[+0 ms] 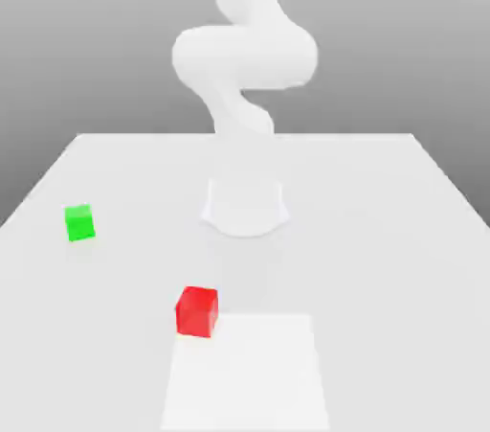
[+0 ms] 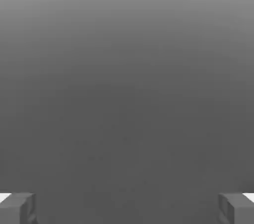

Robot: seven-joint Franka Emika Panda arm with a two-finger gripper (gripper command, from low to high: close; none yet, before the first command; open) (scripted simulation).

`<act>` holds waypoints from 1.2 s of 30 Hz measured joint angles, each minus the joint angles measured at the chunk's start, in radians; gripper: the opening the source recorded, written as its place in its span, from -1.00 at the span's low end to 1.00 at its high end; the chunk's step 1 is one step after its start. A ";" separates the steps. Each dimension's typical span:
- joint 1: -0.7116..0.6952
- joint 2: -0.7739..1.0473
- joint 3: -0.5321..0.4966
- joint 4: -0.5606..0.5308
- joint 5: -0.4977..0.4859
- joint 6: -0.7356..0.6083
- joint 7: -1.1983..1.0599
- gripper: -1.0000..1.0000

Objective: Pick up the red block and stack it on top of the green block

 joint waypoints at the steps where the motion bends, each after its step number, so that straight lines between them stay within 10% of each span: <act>1: -0.007 0.030 -0.002 -0.031 -0.004 0.024 0.002 0.00; 16: -0.105 0.522 -0.072 -0.513 -0.033 0.407 0.013 0.00; 23: -0.152 0.869 -0.032 -0.538 0.048 0.685 -0.047 0.00; 24: -0.162 0.903 -0.021 -0.534 0.054 0.714 -0.052 -1.00; 36: -0.172 0.755 -0.021 -0.555 0.012 0.587 -0.021 -1.00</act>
